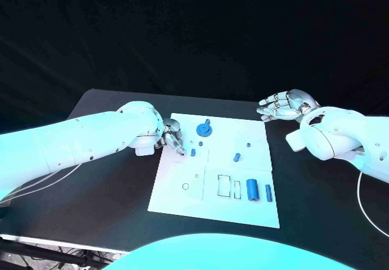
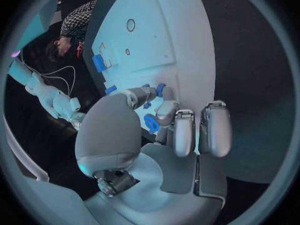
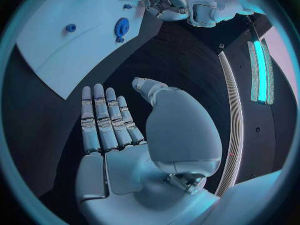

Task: Assemble the parts on the task board

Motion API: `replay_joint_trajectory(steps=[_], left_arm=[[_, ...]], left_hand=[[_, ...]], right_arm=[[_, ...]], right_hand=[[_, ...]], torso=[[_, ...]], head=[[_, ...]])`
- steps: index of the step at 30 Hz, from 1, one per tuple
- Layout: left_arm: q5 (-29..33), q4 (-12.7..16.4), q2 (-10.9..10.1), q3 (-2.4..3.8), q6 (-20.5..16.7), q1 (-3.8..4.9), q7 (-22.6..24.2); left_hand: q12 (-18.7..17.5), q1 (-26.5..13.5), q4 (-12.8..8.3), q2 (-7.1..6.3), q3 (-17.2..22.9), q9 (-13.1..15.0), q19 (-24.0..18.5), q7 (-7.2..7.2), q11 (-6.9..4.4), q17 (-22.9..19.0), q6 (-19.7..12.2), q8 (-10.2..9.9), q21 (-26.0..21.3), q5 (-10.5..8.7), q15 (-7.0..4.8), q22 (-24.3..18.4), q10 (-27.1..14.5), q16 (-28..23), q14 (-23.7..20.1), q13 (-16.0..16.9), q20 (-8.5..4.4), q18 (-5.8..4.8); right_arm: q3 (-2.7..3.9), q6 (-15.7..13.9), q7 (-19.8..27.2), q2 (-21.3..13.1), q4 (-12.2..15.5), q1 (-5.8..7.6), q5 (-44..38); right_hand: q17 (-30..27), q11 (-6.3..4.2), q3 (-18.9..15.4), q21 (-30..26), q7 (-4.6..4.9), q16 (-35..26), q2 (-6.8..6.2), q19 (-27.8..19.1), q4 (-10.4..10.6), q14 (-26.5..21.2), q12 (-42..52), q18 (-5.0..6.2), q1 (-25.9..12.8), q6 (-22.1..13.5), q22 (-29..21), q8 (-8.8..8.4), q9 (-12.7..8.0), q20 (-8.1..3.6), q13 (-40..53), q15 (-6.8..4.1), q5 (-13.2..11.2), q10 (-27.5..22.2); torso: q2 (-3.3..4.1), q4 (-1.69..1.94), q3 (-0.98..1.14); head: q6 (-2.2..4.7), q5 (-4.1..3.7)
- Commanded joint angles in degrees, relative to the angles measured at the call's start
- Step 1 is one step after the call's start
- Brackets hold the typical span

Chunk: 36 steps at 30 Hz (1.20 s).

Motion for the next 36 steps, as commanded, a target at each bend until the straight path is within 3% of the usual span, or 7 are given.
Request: replay_joint_trajectory(steps=[1,20,36], left_arm=[[0.64,0.09,0.29,-0.36,1.74,-0.44,-0.49],[0.65,-1.34,0.99,-0.56,-1.1,-0.46,-1.04],[0.62,-2.09,1.25,-0.59,-0.55,-0.46,-1.4]], left_hand=[[0.36,-0.42,-7.95,-0.01,7.64,-0.01,0.11,-0.51,-0.01,11.69,0.86,0.0,0.23,0.11,-0.51,0.09,0.35,0.3,5.16,0.19,-0.17,-0.96],[0.16,-3.85,-4.93,0.87,2.77,-0.35,0.21,-1.41,-0.67,11.78,1.8,-0.49,0.33,-0.91,-1.1,0.4,0.83,0.38,5.17,0.6,-0.75,-1.01],[-0.1,-4.63,-3.77,0.66,0.36,-0.58,0.16,-1.51,-0.75,11.54,1.99,-0.84,0.24,-1.3,-1.2,0.3,0.55,0.26,5.09,0.48,-0.88,-0.99]], right_arm=[[0.0,0.98,0.31,0.02,0.02,-0.03,-0.16],[0.0,1.07,0.31,-0.05,0.13,-0.03,-0.16],[0.0,1.26,0.27,-0.15,0.25,-0.03,-0.16]], right_hand=[[-0.04,0.18,-0.01,-0.28,5.12,-0.4,-0.09,-0.37,-0.19,-0.05,-0.22,0.55,-0.68,-0.51,-0.05,-0.27,-0.06,-0.1,-0.08,0.36,-0.18,-0.12],[-0.15,0.2,-0.1,-0.28,5.14,-0.47,-0.11,-0.42,-0.2,-0.04,-0.22,0.55,-0.87,-0.52,-0.2,-0.25,-0.09,-0.08,-0.07,0.38,-0.19,-0.15],[-0.2,0.21,-0.13,-0.29,5.16,-0.51,-0.09,-0.49,-0.2,-0.03,-0.21,0.54,-0.94,-0.5,-0.29,-0.24,-0.1,-0.06,-0.07,0.4,-0.18,-0.14]], torso=[[0.01,0.01,0.01],[0.01,-0.04,0.02],[-0.02,-0.02,0.0]], head=[[0.0,-0.01],[0.1,-0.1],[0.11,-0.15]])
